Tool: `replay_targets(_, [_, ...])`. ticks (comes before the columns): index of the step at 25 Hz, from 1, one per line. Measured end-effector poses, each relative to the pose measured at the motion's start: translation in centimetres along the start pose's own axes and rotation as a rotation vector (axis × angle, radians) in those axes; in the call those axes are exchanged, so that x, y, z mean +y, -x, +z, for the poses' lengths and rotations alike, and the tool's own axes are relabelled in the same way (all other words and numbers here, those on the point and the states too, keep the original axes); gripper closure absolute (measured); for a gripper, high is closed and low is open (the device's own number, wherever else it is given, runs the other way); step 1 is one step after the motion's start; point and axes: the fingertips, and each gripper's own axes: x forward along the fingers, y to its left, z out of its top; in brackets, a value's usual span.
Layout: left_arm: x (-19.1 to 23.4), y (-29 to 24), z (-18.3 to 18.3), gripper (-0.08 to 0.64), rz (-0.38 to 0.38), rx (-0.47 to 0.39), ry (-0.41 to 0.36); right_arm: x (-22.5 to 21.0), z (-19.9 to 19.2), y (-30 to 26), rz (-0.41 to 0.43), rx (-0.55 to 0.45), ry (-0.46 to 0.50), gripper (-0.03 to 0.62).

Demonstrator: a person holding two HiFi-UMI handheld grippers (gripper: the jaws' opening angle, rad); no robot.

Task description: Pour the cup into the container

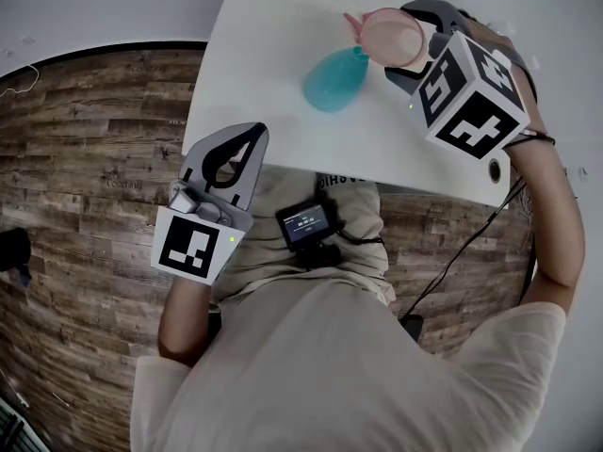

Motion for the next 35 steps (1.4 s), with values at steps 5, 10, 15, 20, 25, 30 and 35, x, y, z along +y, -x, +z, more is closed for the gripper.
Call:
replay_targets(5, [-0.03, 0.05, 0.13, 0.549, -0.001, -0.002, -0.003, -0.08, -0.06, 0.13, -0.008, 0.008, 0.008, 0.222])
replay_targets(10, [-0.09, 0.05, -0.02, 0.549, -0.002, 0.000, -0.001, 0.03, -0.22, -0.02, -0.009, 0.017, 0.013, 0.222])
replay_targets(15, [-0.03, 0.08, 0.08, 0.549, 0.000, 0.000, -0.004, -0.08, -0.21, 0.00, -0.016, 0.021, 0.021, 0.222])
replay_targets(20, [-0.17, 0.19, 0.28, 0.549, -0.002, -0.002, -0.004, -0.09, -0.24, 0.23, -0.018, 0.031, 0.027, 0.222])
replay_targets(25, [-0.12, 0.25, 0.33, 0.549, -0.003, -0.004, -0.005, -0.21, -0.30, 0.22, -0.021, 0.041, 0.028, 0.222])
replay_targets(30, [-0.09, 0.27, 0.31, 0.549, -0.001, -0.004, -0.003, -0.29, -0.50, 0.10, -0.027, 0.051, 0.033, 0.222])
replay_targets(35, [-0.07, 0.37, 0.21, 0.549, 0.000, -0.002, -0.002, -0.40, -0.57, 0.05, -0.036, 0.060, 0.043, 0.222])
